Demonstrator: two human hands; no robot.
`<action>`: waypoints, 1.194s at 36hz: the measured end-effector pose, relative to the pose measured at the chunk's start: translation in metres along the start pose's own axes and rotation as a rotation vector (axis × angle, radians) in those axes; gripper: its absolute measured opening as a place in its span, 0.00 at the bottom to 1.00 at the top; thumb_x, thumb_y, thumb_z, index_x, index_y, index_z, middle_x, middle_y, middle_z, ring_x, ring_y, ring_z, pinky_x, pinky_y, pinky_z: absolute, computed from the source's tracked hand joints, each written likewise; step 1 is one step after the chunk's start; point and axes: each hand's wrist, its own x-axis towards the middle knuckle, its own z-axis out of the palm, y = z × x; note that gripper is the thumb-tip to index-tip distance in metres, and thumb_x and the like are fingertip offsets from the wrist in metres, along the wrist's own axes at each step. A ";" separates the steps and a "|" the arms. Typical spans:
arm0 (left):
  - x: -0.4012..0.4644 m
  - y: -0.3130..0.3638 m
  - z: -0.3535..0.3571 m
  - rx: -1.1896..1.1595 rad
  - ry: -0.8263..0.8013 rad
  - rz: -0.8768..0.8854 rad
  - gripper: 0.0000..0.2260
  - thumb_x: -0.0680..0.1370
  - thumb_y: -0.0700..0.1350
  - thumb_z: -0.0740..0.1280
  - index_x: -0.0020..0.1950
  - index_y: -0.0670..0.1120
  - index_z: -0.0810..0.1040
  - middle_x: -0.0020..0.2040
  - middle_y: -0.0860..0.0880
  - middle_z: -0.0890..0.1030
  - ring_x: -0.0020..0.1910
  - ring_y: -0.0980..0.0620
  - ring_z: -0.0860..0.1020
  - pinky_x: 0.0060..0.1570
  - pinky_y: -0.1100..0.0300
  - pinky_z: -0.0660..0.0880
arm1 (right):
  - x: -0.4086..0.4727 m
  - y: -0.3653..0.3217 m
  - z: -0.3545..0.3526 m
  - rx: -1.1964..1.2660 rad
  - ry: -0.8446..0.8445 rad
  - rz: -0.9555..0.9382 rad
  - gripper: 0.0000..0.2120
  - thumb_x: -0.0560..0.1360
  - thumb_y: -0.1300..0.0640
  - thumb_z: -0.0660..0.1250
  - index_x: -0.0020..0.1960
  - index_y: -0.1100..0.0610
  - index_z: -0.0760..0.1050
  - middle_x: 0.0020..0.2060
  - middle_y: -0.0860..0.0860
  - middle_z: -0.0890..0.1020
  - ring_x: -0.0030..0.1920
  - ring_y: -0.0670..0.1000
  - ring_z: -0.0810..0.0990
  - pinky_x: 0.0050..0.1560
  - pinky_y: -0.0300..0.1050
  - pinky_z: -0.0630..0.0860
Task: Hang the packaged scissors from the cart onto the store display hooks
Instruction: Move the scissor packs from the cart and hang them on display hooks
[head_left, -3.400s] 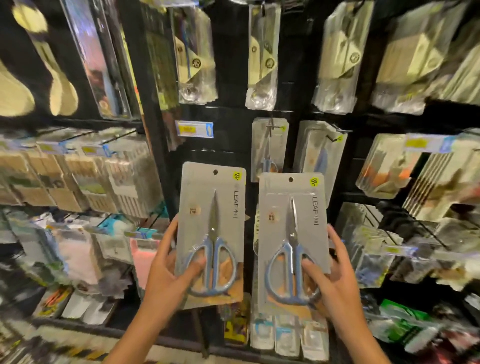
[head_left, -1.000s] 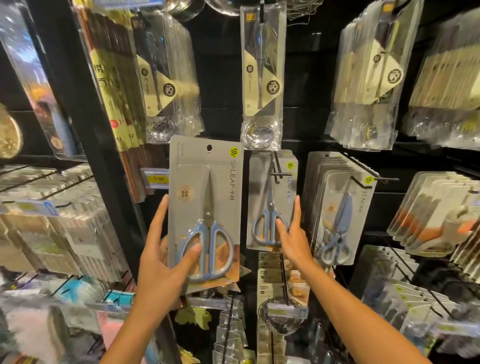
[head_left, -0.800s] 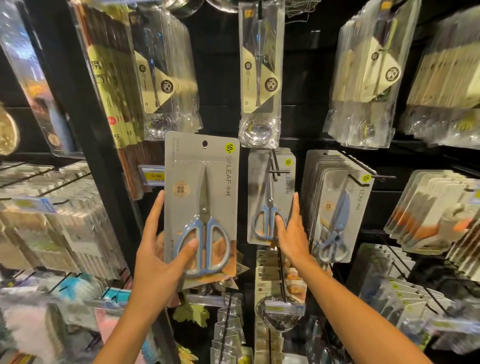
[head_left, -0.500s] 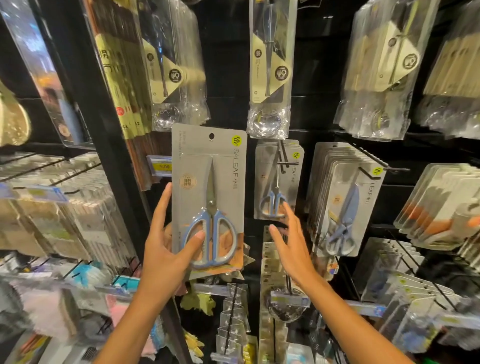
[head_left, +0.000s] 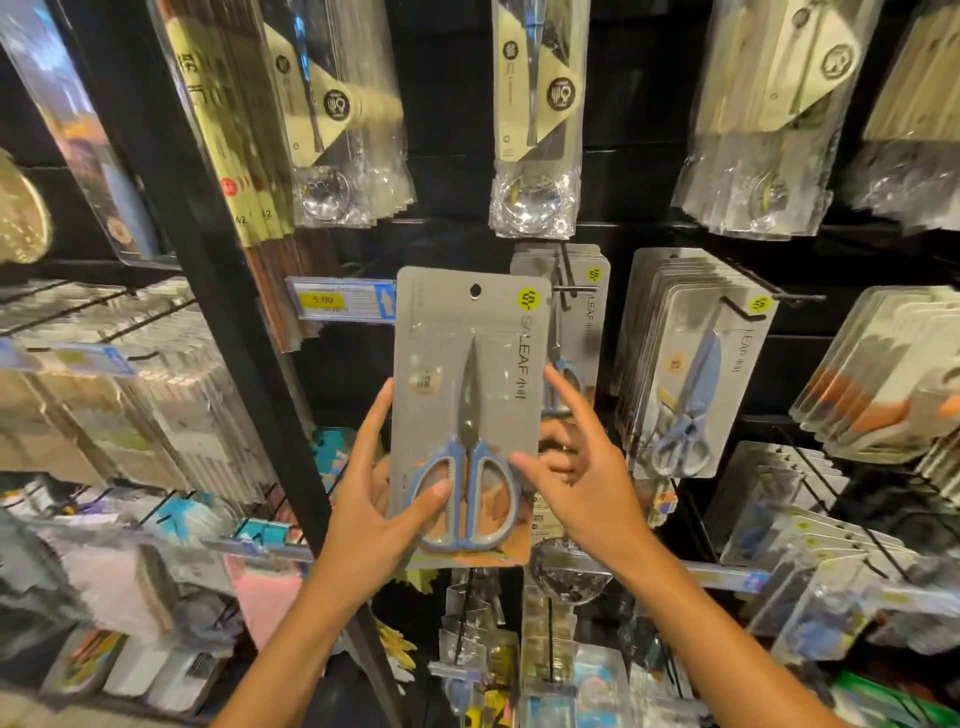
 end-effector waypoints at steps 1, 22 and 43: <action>0.000 -0.002 0.000 -0.003 -0.022 -0.018 0.42 0.76 0.43 0.74 0.81 0.62 0.54 0.75 0.55 0.73 0.69 0.49 0.77 0.64 0.48 0.78 | -0.003 0.000 -0.002 -0.003 0.003 0.005 0.40 0.78 0.63 0.70 0.79 0.37 0.54 0.55 0.46 0.85 0.46 0.67 0.83 0.48 0.66 0.81; 0.016 -0.026 0.045 0.136 -0.333 -0.153 0.44 0.79 0.37 0.70 0.81 0.66 0.46 0.71 0.57 0.76 0.66 0.53 0.79 0.58 0.49 0.81 | -0.033 0.014 -0.062 -0.217 0.179 0.038 0.40 0.77 0.61 0.71 0.78 0.35 0.55 0.55 0.35 0.82 0.46 0.48 0.86 0.48 0.49 0.85; 0.028 -0.025 0.042 0.049 -0.392 -0.174 0.45 0.78 0.41 0.72 0.79 0.69 0.46 0.71 0.55 0.77 0.67 0.47 0.79 0.61 0.42 0.79 | -0.026 0.017 -0.069 -0.155 0.154 0.004 0.40 0.78 0.61 0.70 0.75 0.28 0.56 0.56 0.38 0.82 0.50 0.51 0.85 0.49 0.54 0.84</action>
